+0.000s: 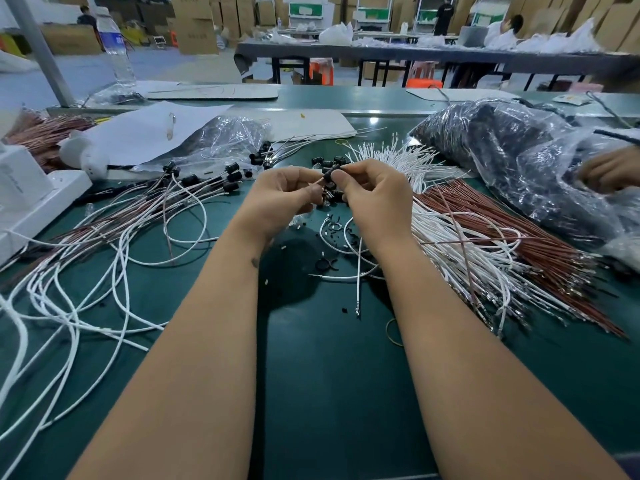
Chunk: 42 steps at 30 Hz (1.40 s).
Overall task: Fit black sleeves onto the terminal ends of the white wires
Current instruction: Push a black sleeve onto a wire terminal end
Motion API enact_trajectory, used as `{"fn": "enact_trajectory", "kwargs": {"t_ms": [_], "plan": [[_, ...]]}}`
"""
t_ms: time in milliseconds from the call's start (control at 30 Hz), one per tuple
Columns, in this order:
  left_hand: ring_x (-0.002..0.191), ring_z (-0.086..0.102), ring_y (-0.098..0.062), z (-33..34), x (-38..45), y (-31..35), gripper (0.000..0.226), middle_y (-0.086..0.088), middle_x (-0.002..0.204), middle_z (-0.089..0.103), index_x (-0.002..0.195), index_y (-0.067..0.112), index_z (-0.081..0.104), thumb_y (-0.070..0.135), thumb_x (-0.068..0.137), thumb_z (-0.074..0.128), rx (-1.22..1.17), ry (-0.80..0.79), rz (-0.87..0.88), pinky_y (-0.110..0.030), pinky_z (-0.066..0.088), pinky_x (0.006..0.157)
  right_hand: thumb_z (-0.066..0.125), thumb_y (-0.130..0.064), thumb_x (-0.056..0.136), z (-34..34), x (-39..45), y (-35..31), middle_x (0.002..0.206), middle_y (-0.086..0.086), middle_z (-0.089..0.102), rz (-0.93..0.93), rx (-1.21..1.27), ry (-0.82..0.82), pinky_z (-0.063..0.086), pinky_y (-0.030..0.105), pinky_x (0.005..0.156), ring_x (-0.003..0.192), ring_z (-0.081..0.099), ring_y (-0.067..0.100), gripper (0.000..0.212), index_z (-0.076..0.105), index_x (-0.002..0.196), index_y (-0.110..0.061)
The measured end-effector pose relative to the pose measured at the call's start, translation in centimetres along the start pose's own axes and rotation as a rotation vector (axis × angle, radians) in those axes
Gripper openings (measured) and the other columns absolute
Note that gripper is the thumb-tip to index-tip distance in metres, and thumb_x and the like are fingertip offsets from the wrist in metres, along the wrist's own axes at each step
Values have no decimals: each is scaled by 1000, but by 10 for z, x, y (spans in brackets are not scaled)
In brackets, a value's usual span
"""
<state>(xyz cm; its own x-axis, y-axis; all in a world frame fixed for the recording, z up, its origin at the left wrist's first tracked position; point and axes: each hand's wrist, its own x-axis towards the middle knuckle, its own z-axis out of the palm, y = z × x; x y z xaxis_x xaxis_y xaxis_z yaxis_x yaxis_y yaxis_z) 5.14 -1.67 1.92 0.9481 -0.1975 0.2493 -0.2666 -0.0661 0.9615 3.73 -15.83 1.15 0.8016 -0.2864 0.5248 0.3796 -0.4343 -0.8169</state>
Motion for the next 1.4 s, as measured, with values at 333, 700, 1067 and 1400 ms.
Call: {"fn": "enact_trajectory", "kwargs": {"t_ms": [333, 700, 1067, 1400], "plan": [[56, 47, -3, -10, 9, -13, 5, 4, 73, 58, 93, 15, 64, 13, 92, 59, -20, 448, -23, -13, 38, 52, 51, 1, 90, 10, -5, -1, 110, 2, 67, -182, -364, -432, 49, 29, 83, 92, 56, 12, 38, 68, 117, -19], [71, 61, 5, -1, 9, -10, 20, 4, 80, 67, 88, 21, 58, 3, 96, 53, -49, 163, 77, -6, 43, 65, 60, -11, 83, 18, -11, -9, 98, 5, 67, -279, -587, -579, 46, 32, 81, 98, 56, 26, 21, 75, 95, -20], [88, 65, -2, 0, 5, -5, 19, 6, 86, 73, 89, 22, 55, 6, 96, 48, -494, -34, 46, -13, 49, 74, 58, -13, 86, 8, -5, -6, 87, 1, 60, -109, -472, -285, 39, 26, 72, 88, 54, 20, 16, 72, 95, -17], [63, 56, 3, -2, 5, -8, 9, 3, 79, 64, 92, 18, 61, 12, 95, 56, -168, 175, 33, -9, 43, 62, 63, -18, 90, 2, 1, -5, 71, -9, 60, 112, -25, -49, 44, 16, 60, 63, 54, 5, 11, 62, 81, -23]]}}
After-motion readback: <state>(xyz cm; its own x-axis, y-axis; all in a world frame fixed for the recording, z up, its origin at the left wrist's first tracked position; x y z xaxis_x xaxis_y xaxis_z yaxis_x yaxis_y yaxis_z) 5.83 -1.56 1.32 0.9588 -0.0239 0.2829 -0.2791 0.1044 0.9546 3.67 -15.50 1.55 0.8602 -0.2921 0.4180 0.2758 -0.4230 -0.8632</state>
